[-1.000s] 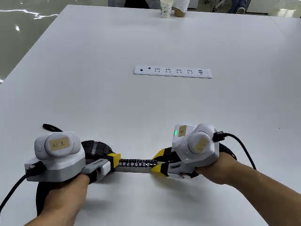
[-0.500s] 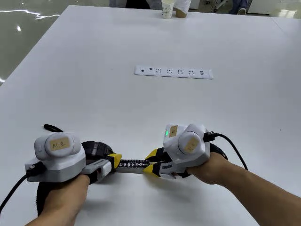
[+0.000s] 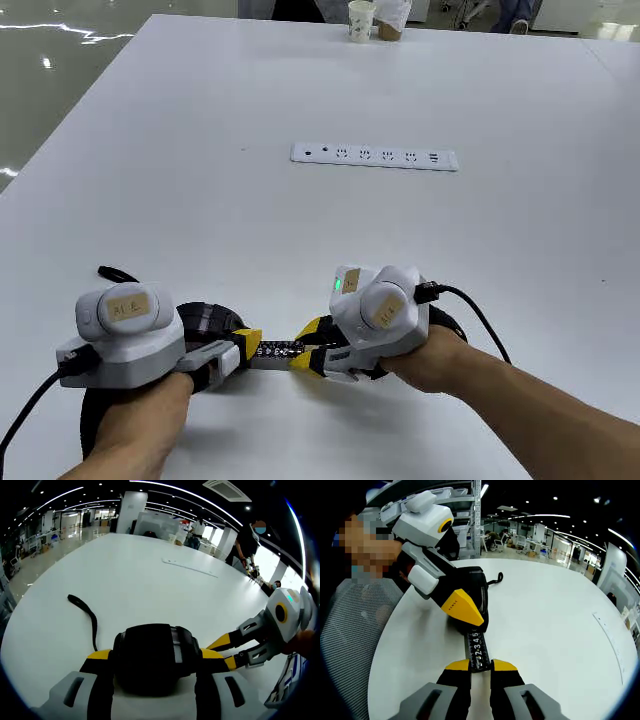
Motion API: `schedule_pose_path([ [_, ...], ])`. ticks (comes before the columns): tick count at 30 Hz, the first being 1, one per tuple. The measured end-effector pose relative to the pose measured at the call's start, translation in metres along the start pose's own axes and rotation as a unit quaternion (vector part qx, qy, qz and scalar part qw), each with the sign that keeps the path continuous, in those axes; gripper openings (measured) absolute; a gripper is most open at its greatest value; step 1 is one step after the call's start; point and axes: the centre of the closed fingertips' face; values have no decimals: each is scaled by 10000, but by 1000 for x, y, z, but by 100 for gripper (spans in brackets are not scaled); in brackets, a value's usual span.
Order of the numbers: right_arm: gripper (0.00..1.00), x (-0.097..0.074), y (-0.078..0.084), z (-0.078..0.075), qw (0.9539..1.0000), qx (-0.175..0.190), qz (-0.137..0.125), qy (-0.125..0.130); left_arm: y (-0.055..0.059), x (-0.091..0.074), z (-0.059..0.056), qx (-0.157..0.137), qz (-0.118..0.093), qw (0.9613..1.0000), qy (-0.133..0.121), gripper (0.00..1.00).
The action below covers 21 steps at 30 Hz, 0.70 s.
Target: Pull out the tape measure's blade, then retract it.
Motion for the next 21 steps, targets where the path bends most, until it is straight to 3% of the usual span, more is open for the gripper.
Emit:
schedule_pose_path([
  [21,11,26,-18,4,9998,-91,-72,-152,0,-2,-1,-39,26,10000,29,61],
])
Point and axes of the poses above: the centre of the closed fingertips' face, and the gripper's own axes: x roughly forward along the fingers, z roughly to its left, y roughly out of its underside, and after that the axes turned 8 degrees about -z, right-handed
